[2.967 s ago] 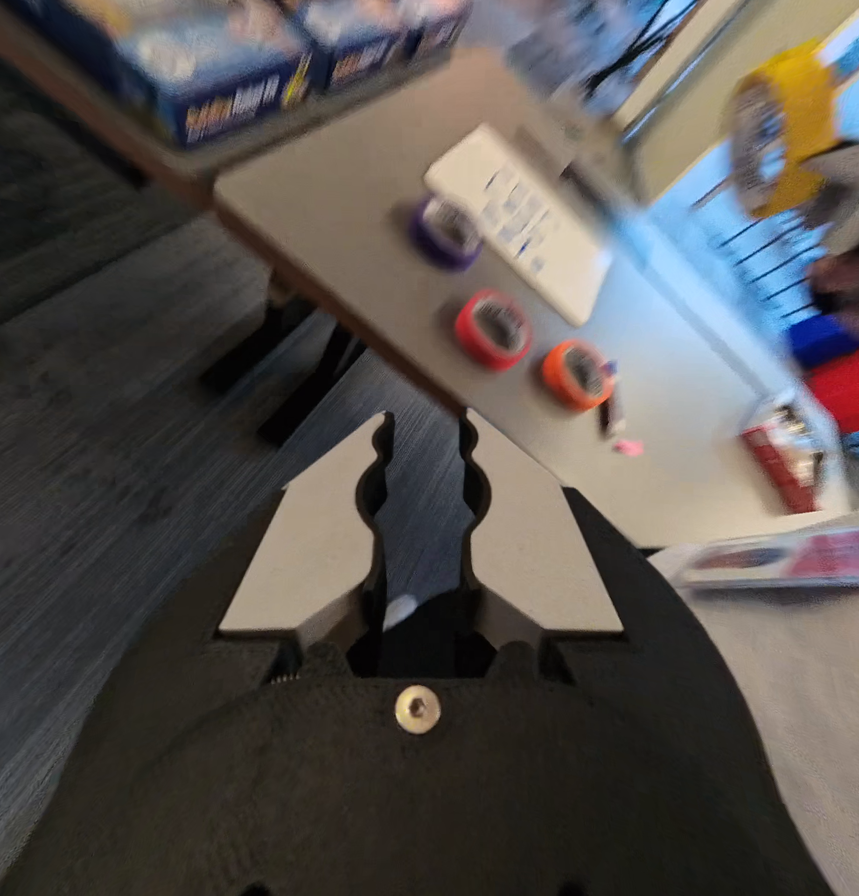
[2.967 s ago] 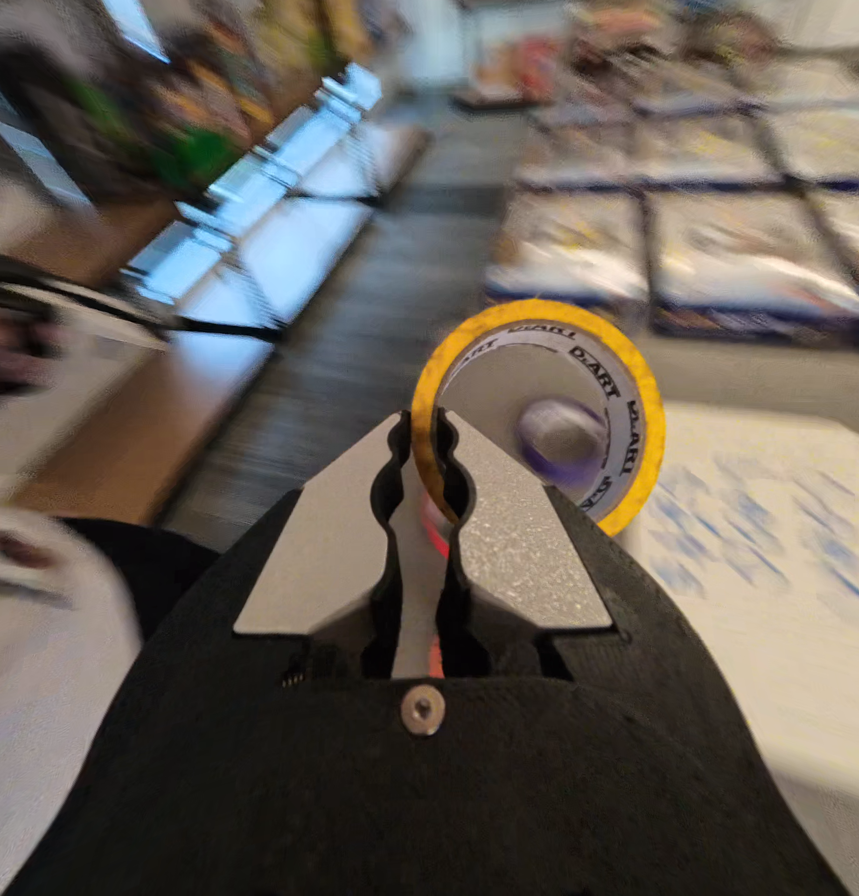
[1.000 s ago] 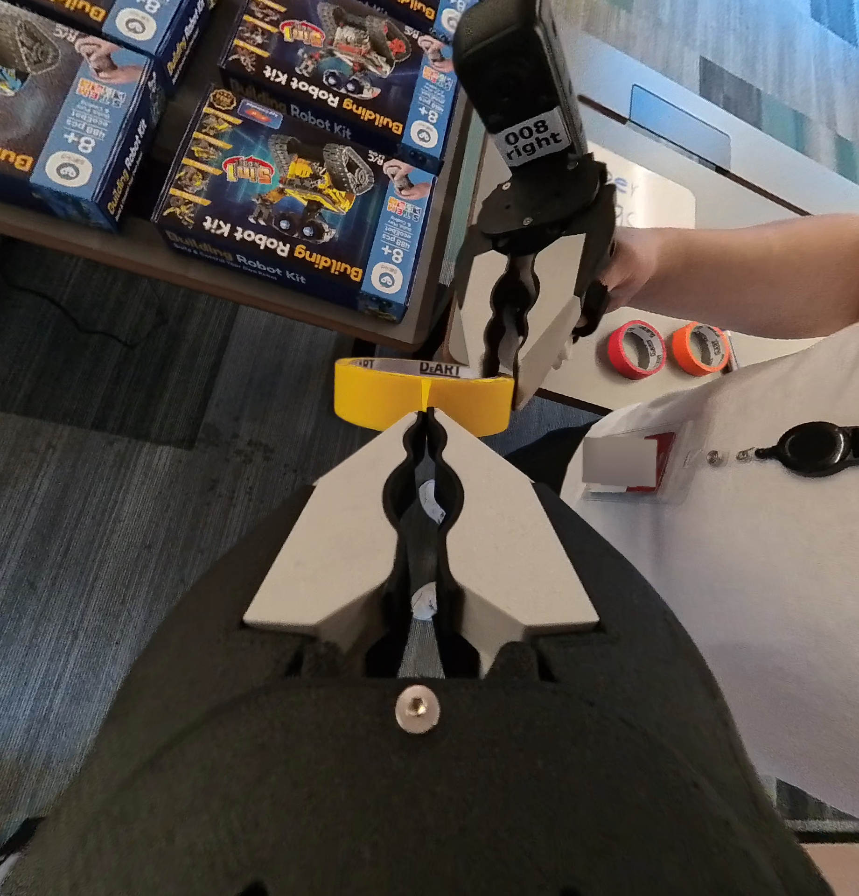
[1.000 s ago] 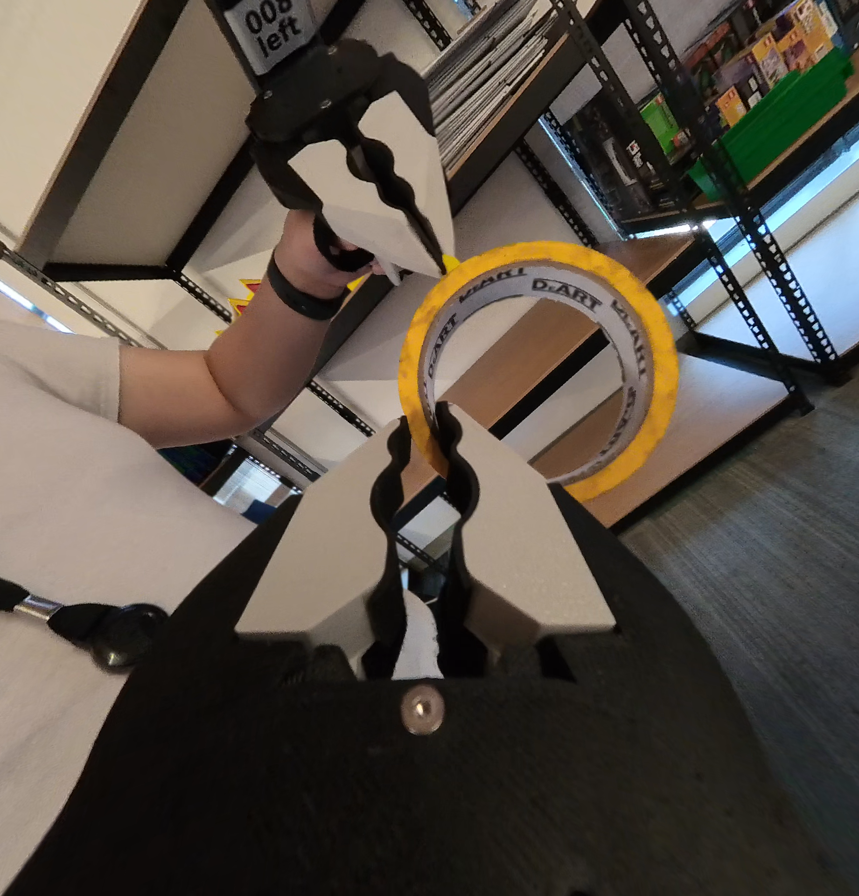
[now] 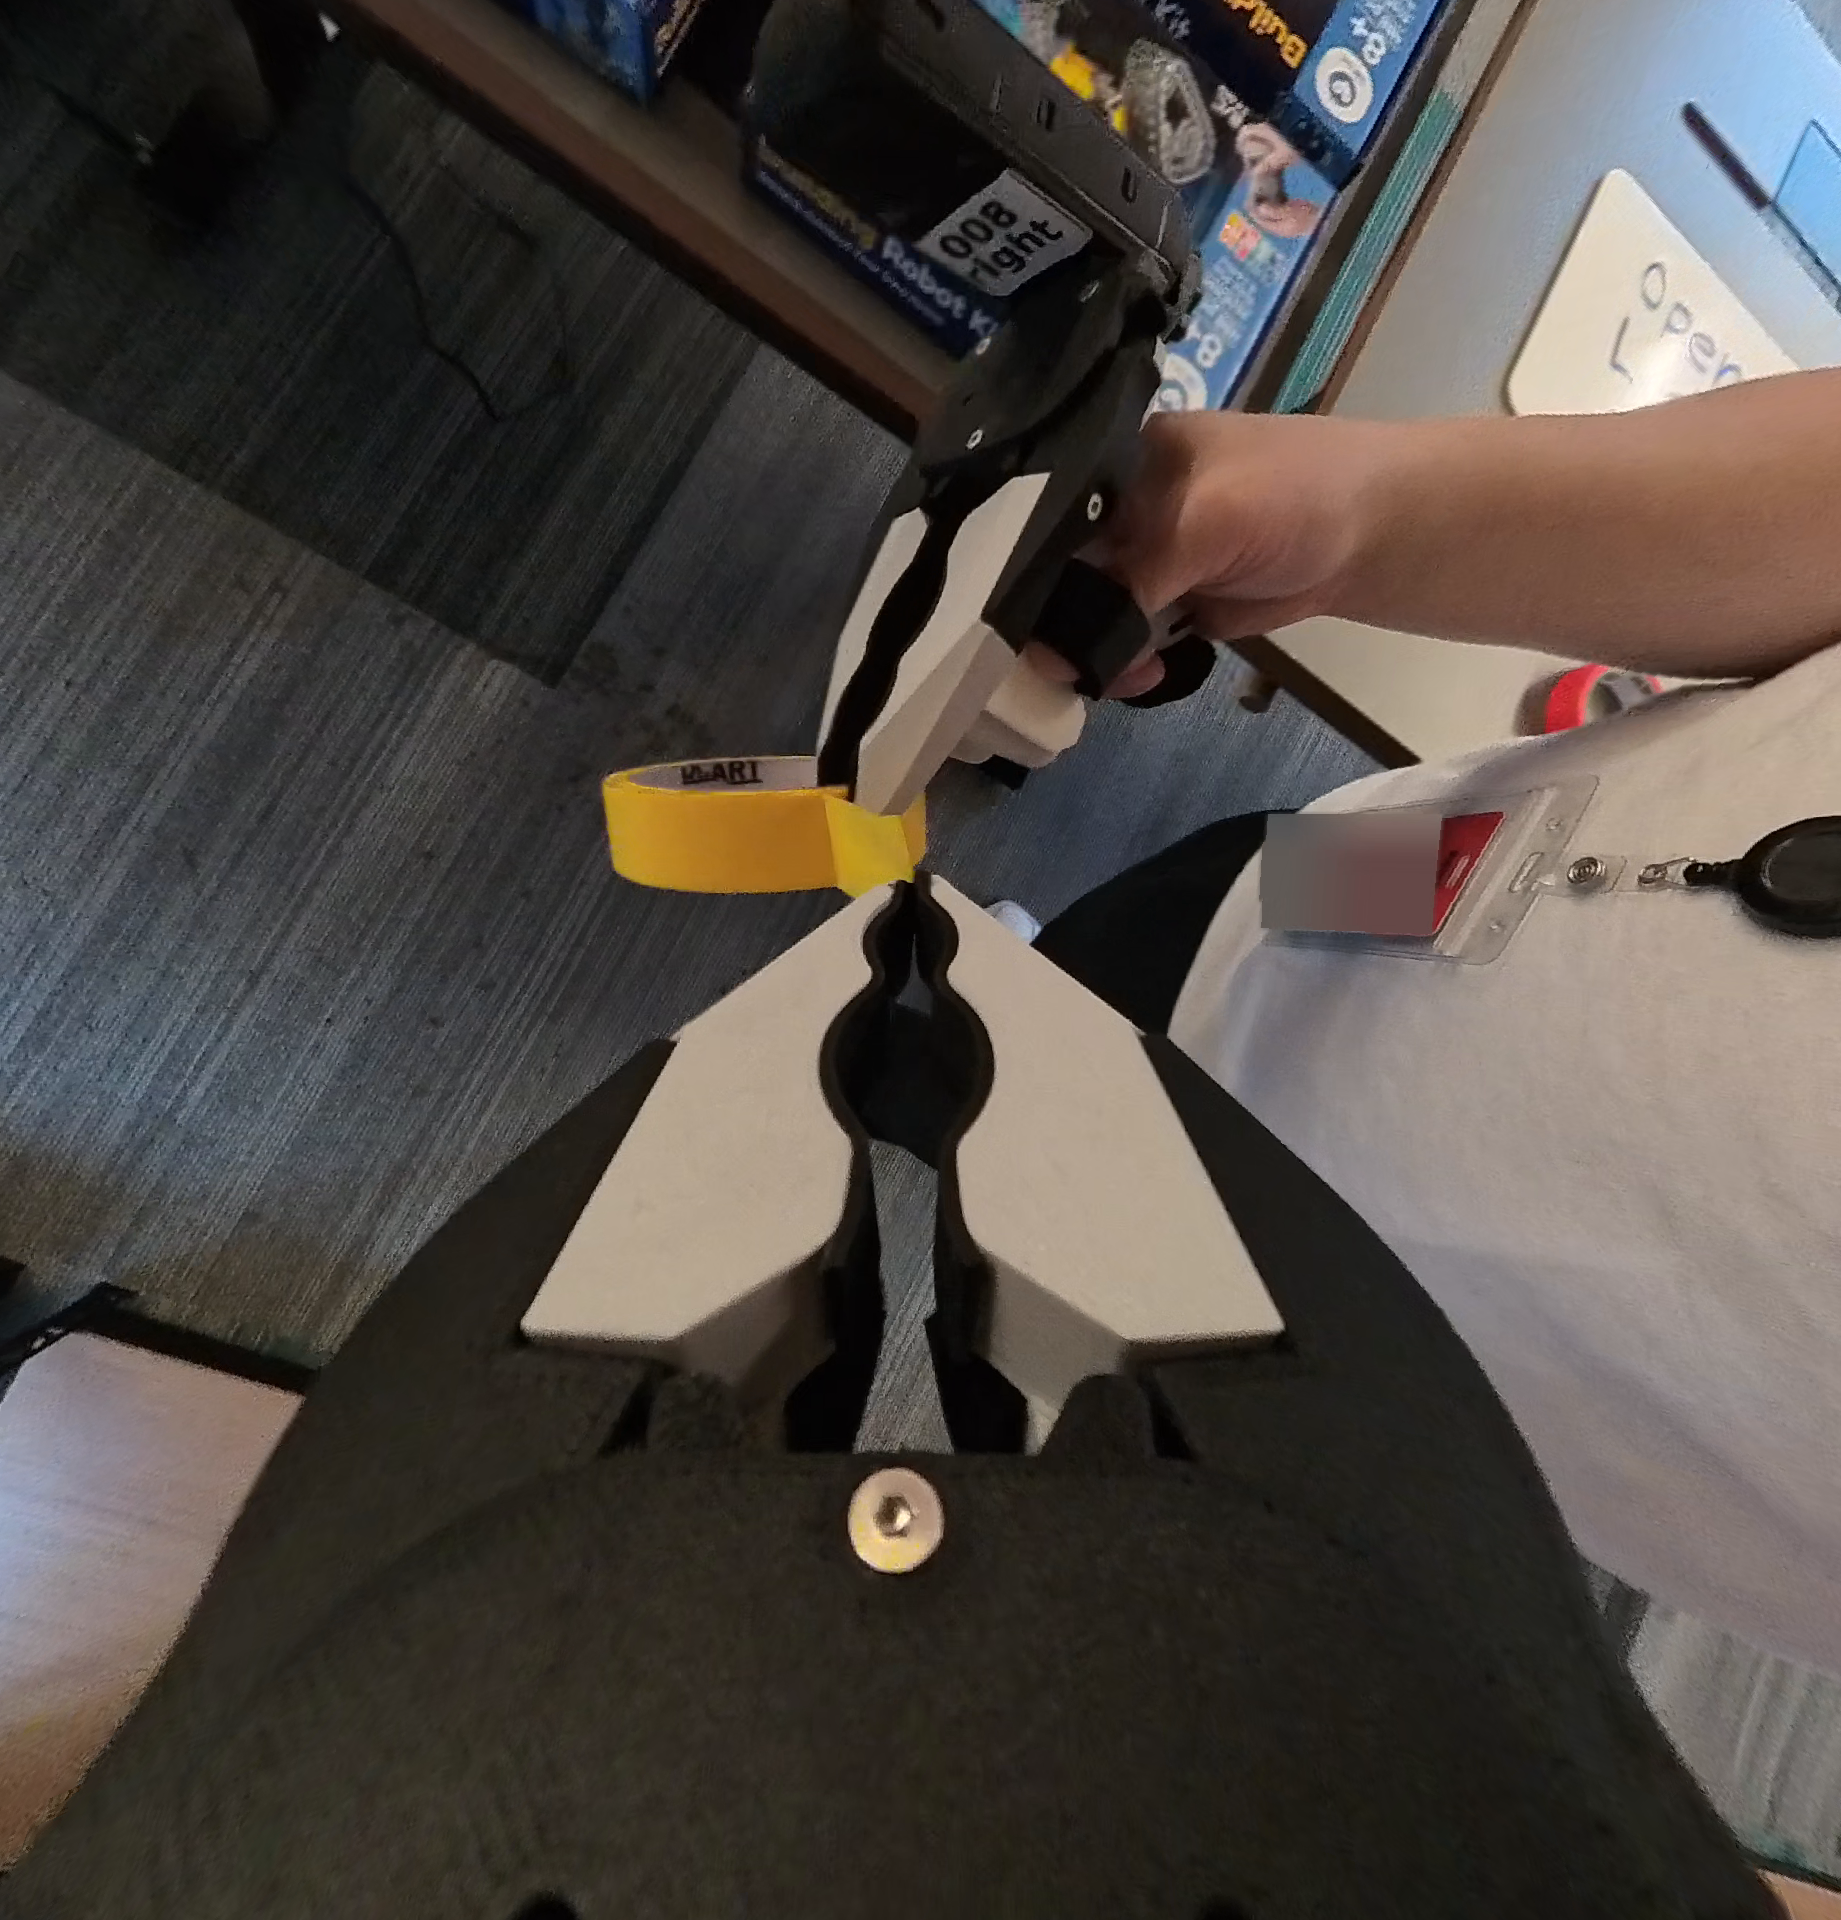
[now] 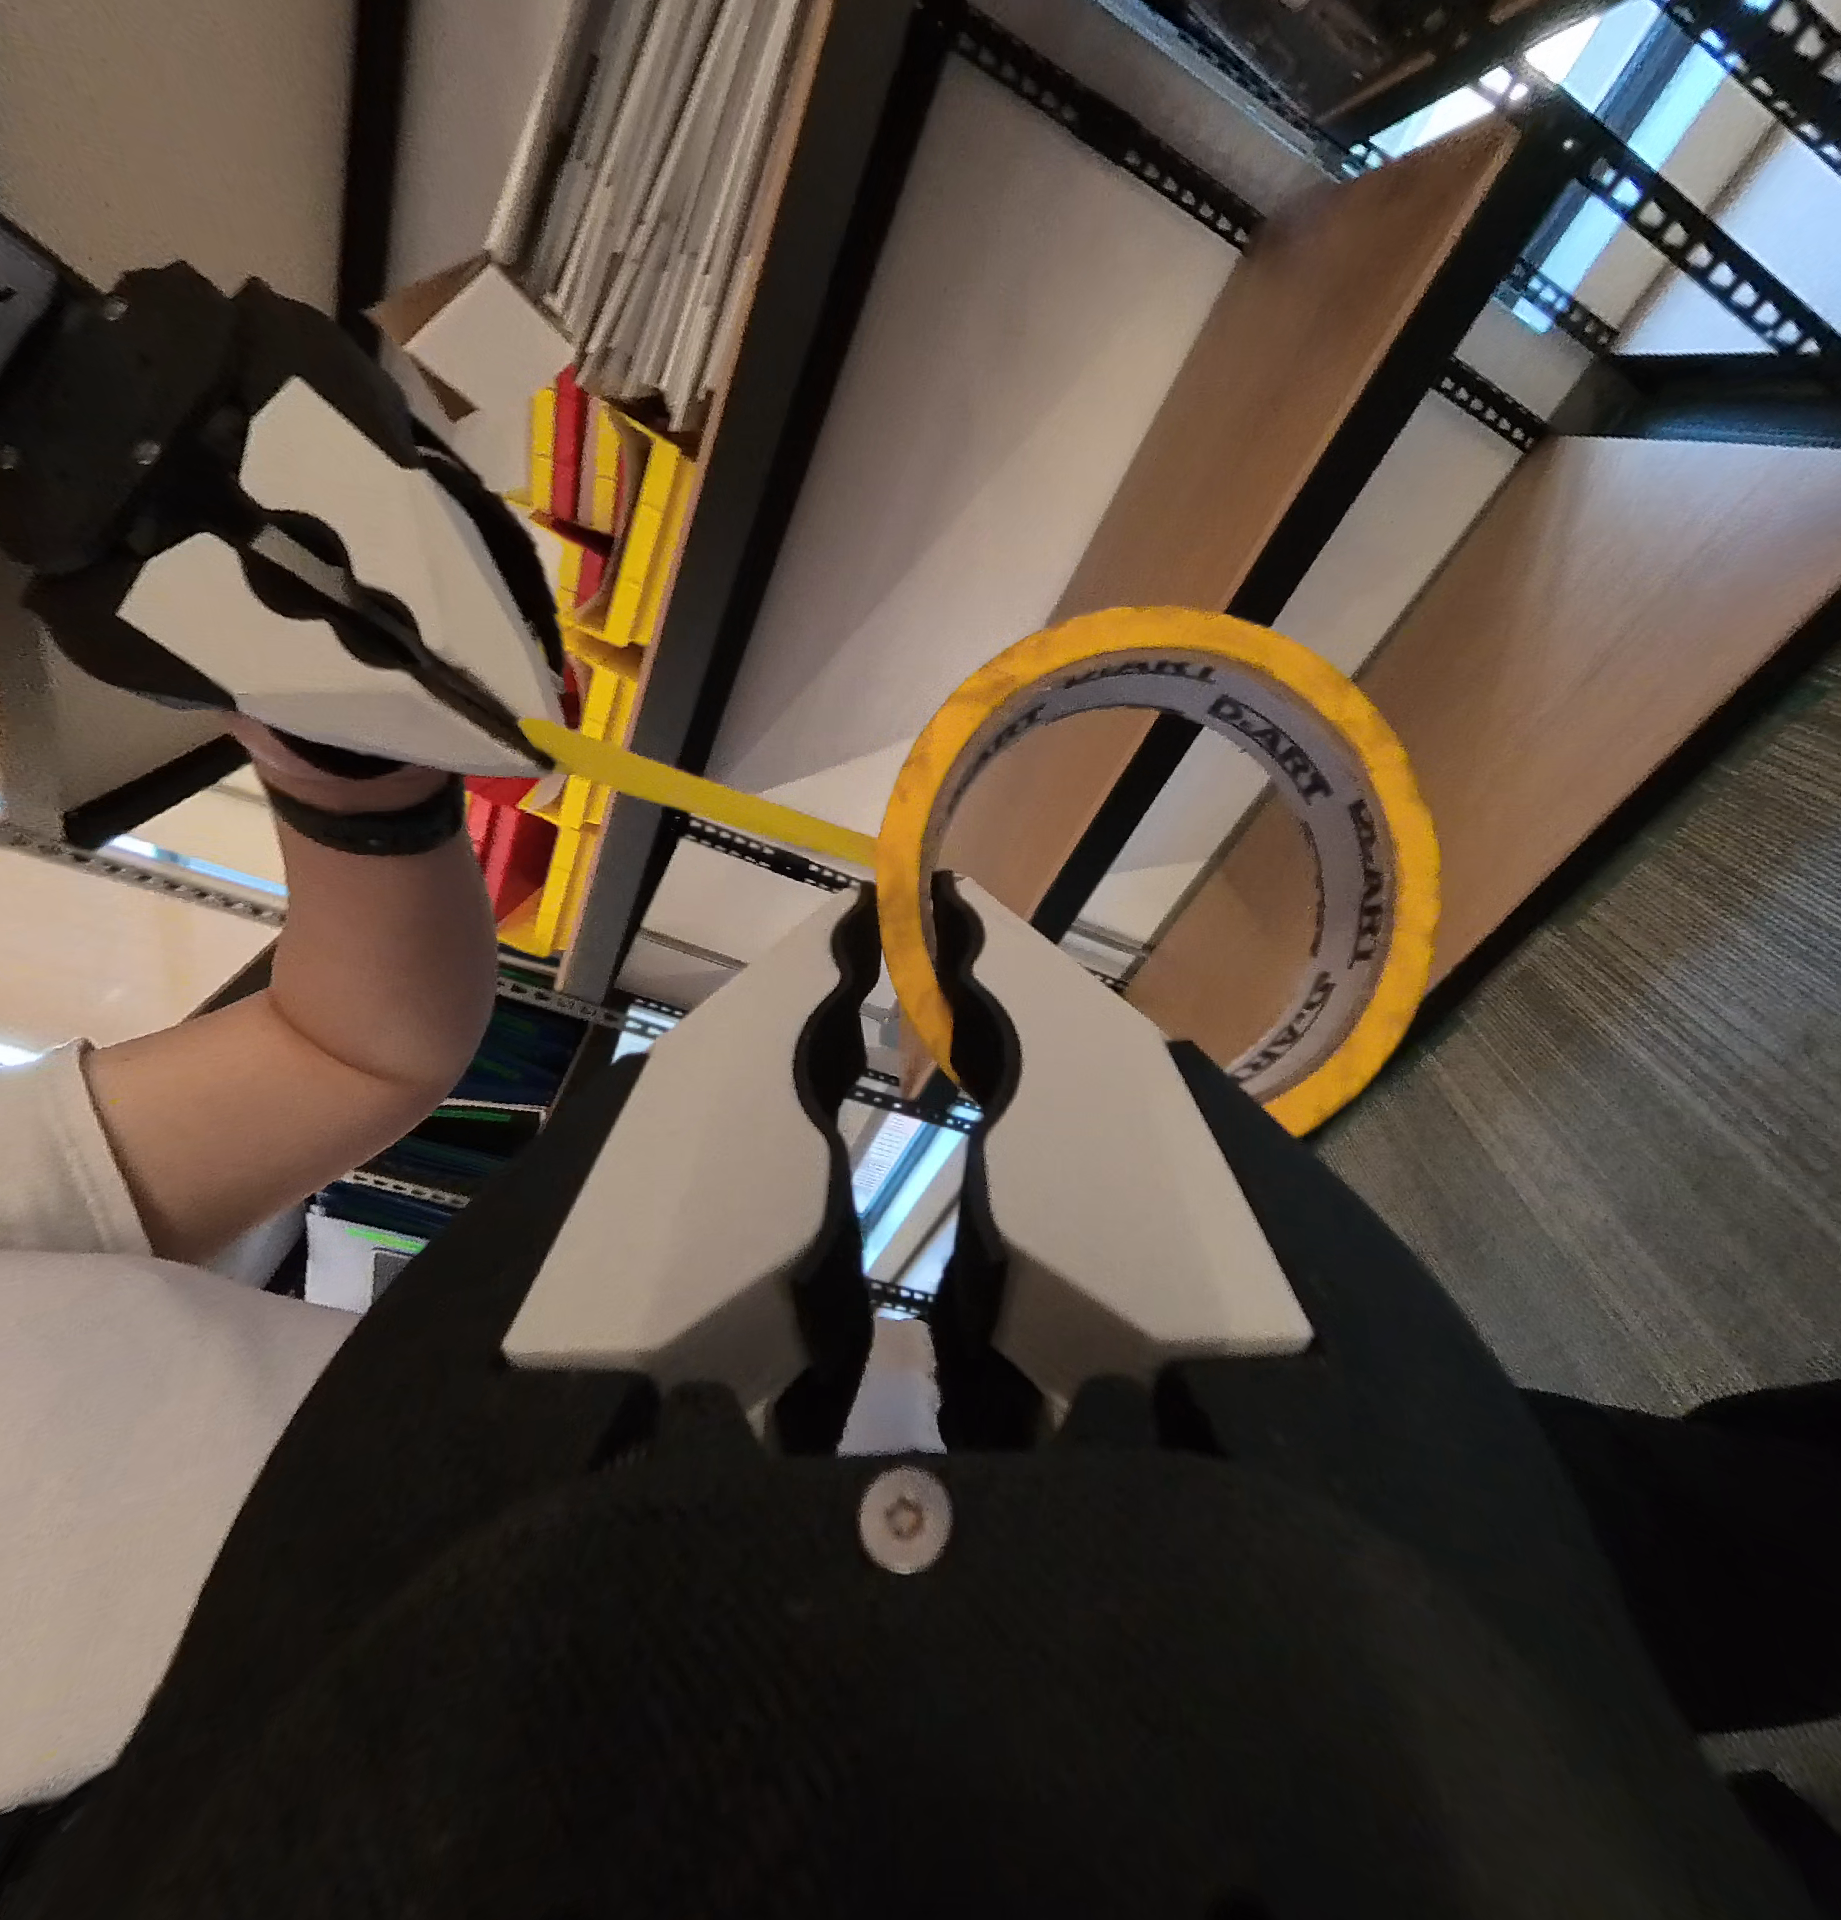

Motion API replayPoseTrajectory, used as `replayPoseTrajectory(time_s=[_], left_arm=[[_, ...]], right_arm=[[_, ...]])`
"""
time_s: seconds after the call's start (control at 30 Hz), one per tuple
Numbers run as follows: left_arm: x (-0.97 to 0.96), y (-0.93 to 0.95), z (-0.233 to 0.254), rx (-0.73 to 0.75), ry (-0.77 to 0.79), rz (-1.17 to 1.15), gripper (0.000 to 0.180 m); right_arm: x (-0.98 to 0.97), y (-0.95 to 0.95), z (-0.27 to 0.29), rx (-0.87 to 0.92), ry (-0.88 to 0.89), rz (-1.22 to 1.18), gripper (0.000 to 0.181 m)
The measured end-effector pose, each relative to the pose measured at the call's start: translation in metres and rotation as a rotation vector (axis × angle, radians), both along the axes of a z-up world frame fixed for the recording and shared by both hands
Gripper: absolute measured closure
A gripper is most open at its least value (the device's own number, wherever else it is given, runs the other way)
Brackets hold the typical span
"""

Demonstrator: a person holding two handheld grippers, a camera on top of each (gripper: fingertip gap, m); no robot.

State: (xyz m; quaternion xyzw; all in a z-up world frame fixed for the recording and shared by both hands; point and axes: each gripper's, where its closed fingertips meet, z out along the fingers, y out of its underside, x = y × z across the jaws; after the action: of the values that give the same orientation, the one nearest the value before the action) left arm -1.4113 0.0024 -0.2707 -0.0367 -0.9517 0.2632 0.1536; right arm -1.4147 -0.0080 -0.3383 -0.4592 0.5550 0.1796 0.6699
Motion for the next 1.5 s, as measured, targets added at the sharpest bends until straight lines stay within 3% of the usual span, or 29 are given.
replayPoseTrajectory(time_s=[0.27, 0.5, 0.67, 0.93, 1.13, 1.23, 1.5], left_arm=[[0.122, 0.016, -0.02, 0.027, 0.089, 0.01, 0.18], [0.226, 0.005, 0.001, 0.01, 0.267, 0.068, 0.18], [0.284, -0.015, 0.01, -0.022, 0.289, 0.077, 0.18], [0.363, -0.073, 0.027, -0.082, 0.344, 0.199, 0.18], [0.429, -0.097, 0.024, -0.119, 0.238, 0.445, 0.18], [0.463, -0.089, 0.01, -0.157, 0.18, 0.617, 0.18], [0.53, -0.034, -0.03, -0.363, 0.204, 1.036, 0.18]], right_arm=[[0.134, 0.022, -0.027, 0.049, 0.111, 0.007, 0.172], [0.216, 0.019, -0.014, 0.254, -0.142, 0.013, 0.161], [0.254, 0.002, -0.025, 0.177, -0.287, 0.042, 0.142], [0.344, -0.047, -0.013, 0.095, -0.418, 0.223, 0.141], [0.389, -0.087, -0.006, 0.071, -0.423, 0.522, 0.166], [0.417, -0.103, -0.011, 0.048, -0.353, 0.627, 0.167], [0.498, -0.083, -0.041, -0.135, -0.189, 0.97, 0.168]])
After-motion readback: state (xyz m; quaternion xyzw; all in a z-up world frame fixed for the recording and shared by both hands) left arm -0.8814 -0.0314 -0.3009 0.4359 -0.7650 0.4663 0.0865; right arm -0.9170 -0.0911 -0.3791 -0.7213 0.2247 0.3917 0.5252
